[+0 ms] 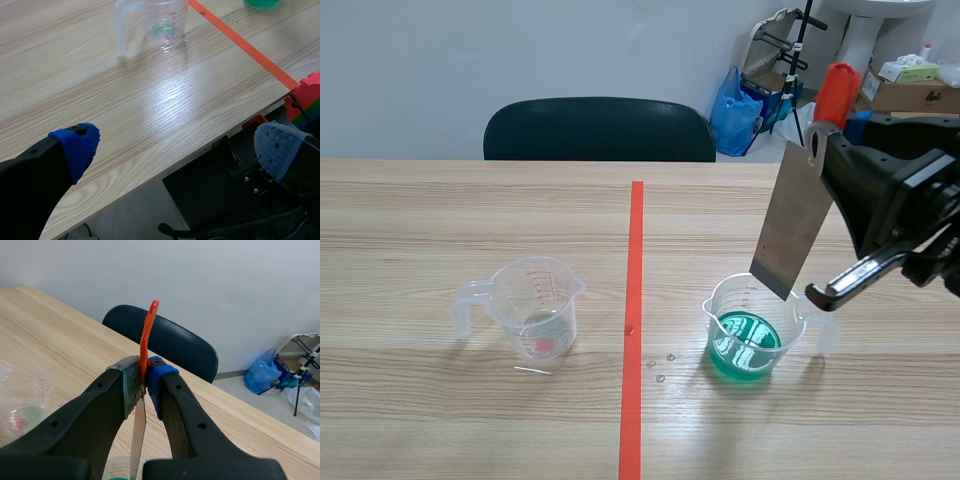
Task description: Do the redox reaction experiment
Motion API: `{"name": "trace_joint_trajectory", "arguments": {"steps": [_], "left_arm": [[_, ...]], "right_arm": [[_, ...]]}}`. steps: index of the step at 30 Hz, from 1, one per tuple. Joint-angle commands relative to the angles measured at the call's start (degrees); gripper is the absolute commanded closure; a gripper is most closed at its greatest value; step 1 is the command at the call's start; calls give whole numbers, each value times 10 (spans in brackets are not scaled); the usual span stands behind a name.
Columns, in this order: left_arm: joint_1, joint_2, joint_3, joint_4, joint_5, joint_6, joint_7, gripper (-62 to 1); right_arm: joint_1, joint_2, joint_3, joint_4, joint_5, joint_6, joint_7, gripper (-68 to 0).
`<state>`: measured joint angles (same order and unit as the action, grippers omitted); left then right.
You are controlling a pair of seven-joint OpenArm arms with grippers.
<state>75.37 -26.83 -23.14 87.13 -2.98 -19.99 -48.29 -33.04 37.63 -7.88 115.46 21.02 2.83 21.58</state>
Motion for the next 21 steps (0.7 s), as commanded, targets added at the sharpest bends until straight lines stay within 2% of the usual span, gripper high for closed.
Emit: {"name": "trace_joint_trajectory", "arguments": {"steps": [1, 2, 8, 21], "left_arm": [[1, 1, -2, 6, -4, -1, -10, -623], [1, 1, -2, 6, -4, -1, -10, -623], [1, 1, -2, 6, -4, -1, -10, -623], [1, 1, -2, 6, -4, -1, -9, -623]], "right_arm": [[10, 3, 3, 3, 2, 8, 11, -20], [14, 2, 3, -2, 2, 17, 11, -20], [36, 1, -5, -34, 2, 32, 13, -20], [75, -2, -43, -103, 0, 45, 32, -20]]}}
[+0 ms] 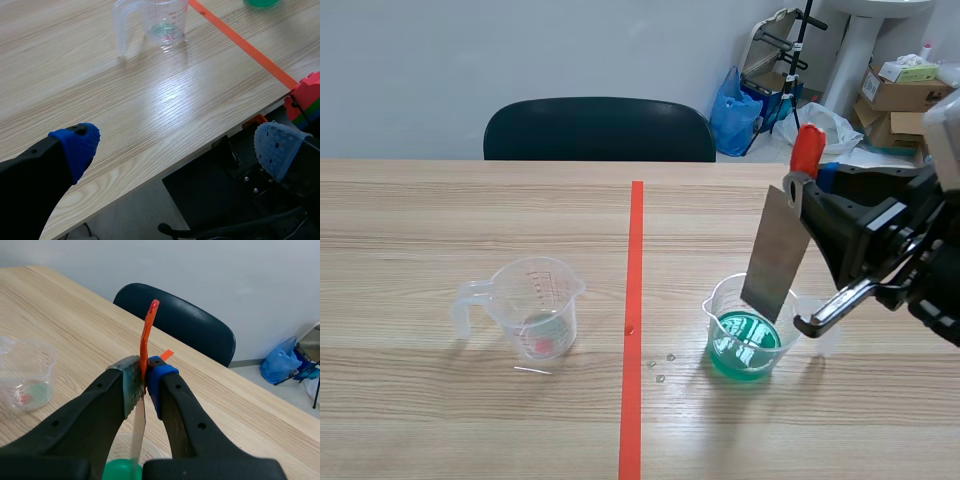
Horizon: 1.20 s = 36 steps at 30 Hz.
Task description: Do the redox reaction experiment
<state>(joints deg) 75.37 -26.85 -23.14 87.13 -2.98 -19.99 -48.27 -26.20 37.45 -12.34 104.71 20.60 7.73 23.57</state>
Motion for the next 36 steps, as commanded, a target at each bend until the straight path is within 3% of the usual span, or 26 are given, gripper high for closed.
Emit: {"name": "trace_joint_trajectory", "arguments": {"steps": [1, 15, 25, 29, 36], "left_arm": [[1, 1, -2, 6, -4, -1, -9, -623], [1, 1, -2, 6, -4, -1, -8, -623], [1, 1, -2, 6, -4, -1, -8, -623], [1, 1, -2, 6, -4, -1, -8, -623], [1, 1, -2, 6, -4, -1, -8, -623]], "right_arm": [[11, 0, -1, 0, 5, -3, 16, -20], [66, 0, -54, -98, 4, -1, 71, -20], [81, -10, -62, -153, 2, 46, 109, -20], [82, -10, -64, -163, 1, 48, 116, -20], [96, -32, -64, -192, -48, 52, 150, -20]]}}
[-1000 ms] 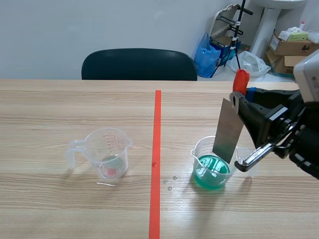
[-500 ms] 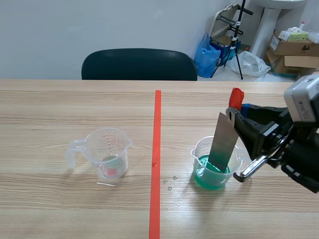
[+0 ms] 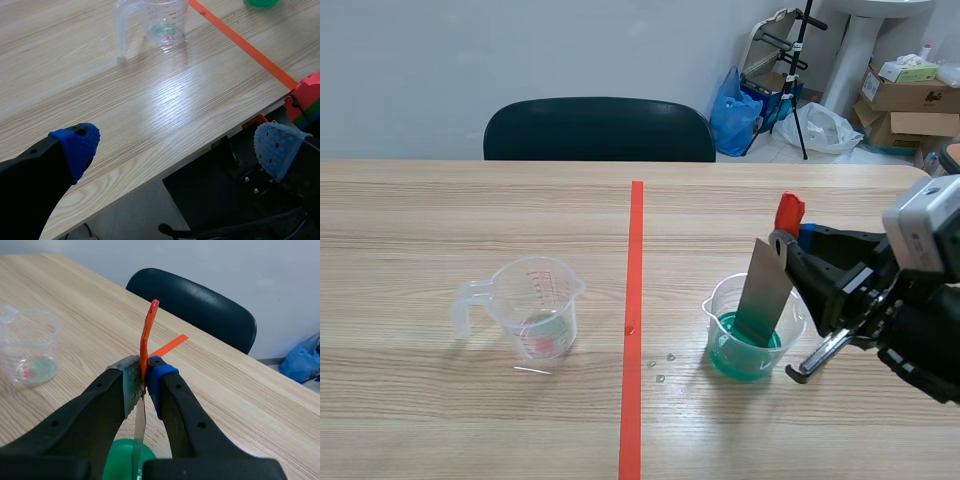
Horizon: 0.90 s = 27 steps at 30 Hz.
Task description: Do the redox reaction experiment
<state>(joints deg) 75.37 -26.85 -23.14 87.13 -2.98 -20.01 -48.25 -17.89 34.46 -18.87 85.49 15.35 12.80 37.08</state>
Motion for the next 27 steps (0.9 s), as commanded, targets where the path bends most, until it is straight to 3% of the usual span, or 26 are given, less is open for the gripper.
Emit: {"name": "trace_joint_trajectory", "arguments": {"steps": [1, 8, 27], "left_arm": [[1, 1, -2, 6, -4, -1, -8, -623], [1, 1, -2, 7, -4, -1, -9, -623], [1, 1, -2, 7, -4, -1, -9, -623]], "right_arm": [[16, -7, 2, -6, -1, 6, 17, -20], [17, -19, 2, -23, -13, 23, 19, -20], [17, -34, 2, -47, -34, 23, 44, -20]]}}
